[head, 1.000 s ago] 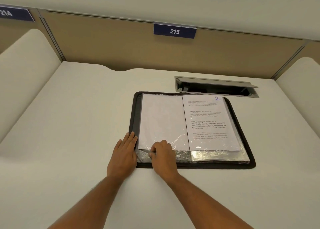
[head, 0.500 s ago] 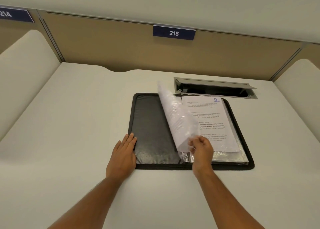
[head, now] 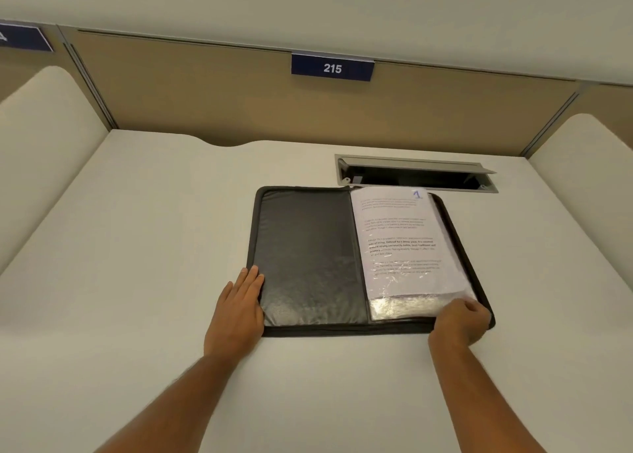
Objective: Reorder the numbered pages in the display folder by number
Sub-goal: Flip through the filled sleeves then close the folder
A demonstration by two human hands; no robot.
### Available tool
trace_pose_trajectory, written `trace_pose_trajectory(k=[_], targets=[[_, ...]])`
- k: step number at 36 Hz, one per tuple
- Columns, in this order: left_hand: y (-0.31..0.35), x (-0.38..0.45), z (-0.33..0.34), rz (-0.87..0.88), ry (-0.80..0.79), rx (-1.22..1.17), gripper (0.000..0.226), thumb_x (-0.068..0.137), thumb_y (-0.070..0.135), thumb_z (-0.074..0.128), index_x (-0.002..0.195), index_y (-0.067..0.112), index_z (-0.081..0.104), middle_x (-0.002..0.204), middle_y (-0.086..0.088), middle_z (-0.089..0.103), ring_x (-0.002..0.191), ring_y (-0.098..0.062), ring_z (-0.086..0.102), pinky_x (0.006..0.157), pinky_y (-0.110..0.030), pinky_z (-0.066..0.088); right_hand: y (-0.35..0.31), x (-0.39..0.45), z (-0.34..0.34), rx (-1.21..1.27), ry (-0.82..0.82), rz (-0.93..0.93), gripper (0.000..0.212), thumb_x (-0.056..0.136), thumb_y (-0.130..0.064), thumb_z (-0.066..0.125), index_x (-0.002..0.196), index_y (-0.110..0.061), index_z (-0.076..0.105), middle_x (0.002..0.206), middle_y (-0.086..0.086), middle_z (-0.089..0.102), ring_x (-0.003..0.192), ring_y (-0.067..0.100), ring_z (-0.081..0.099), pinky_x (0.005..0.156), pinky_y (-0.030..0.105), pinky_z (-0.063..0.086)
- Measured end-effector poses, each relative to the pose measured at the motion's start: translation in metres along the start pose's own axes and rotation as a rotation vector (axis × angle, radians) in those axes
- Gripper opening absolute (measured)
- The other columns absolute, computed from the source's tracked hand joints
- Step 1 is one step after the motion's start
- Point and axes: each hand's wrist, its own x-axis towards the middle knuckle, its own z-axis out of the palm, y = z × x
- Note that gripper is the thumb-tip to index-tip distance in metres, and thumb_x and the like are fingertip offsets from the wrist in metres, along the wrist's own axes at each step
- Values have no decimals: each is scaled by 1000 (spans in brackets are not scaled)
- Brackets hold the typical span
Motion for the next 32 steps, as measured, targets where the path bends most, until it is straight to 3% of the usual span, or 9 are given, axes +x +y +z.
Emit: trace_pose_trajectory(k=[2, 5, 8, 14, 17, 21, 26, 30, 32], targets=[[0, 0, 0, 0, 0, -2, 72, 92, 30, 6, 158, 19, 32, 167, 6, 19, 155, -10, 10, 127, -35, 12, 0, -2, 0, -29, 11, -35, 34, 96, -2, 45, 125, -9, 60, 119, 7, 60, 99, 24, 59, 84, 33, 50], [1, -1, -1, 2, 1, -9, 73, 91, 31, 4, 158, 19, 31, 167, 6, 18, 155, -10, 10, 127, -35, 12, 6, 1, 1, -94, 0, -105, 32, 95, -5, 47, 124, -9, 60, 125, 11, 62, 101, 27, 62, 87, 39, 55], [2, -1, -3, 0, -2, -8, 75, 91, 32, 2, 159, 19, 30, 167, 6, 17, 155, -11, 10, 127, -34, 10, 14, 9, 1, -223, 2, -191, 29, 96, -20, 50, 118, -9, 65, 119, 12, 65, 100, 30, 65, 90, 48, 56], [1, -1, -1, 13, 7, -12, 73, 91, 30, 3, 158, 18, 31, 167, 5, 17, 155, -12, 11, 127, -36, 12, 22, 23, -10, -480, -82, -416, 54, 97, -57, 40, 123, -14, 60, 120, 10, 66, 111, 35, 63, 93, 59, 53], [-1, -1, 0, 14, 13, -25, 64, 96, 20, 18, 158, 17, 31, 168, 4, 16, 155, -12, 11, 126, -34, 10, 21, 25, -17, -580, -173, -535, 49, 103, -43, 51, 140, -9, 50, 138, 14, 58, 127, 36, 55, 103, 57, 48], [-2, -1, 3, 1, 31, -62, 63, 96, 0, 34, 158, 14, 33, 167, 3, 14, 155, -14, 13, 126, -31, 9, 24, 35, -28, -827, -313, -653, 63, 102, -35, 56, 154, -6, 36, 156, 17, 42, 144, 35, 39, 115, 52, 37], [9, -4, 5, -112, 38, -119, 59, 100, -3, 38, 156, 14, 36, 167, 3, 15, 153, -22, 24, 124, -32, 16, 28, 55, -38, -951, -397, -696, 60, 99, -32, 55, 152, -9, 38, 152, 15, 46, 140, 36, 44, 114, 50, 37], [19, -9, 4, -210, 62, -176, 55, 103, 4, 39, 157, 16, 33, 168, 3, 15, 145, -27, 37, 118, -43, 35, 25, 61, -47, -892, -441, -706, 58, 98, -13, 52, 153, -8, 37, 154, 14, 46, 140, 35, 45, 115, 50, 40], [21, -11, 4, -228, 77, -189, 54, 104, 5, 40, 157, 13, 32, 168, 0, 16, 144, -28, 39, 117, -45, 37, 20, 61, -52, -845, -445, -706, 60, 96, -3, 48, 154, -9, 36, 155, 13, 45, 139, 35, 46, 113, 49, 42]])
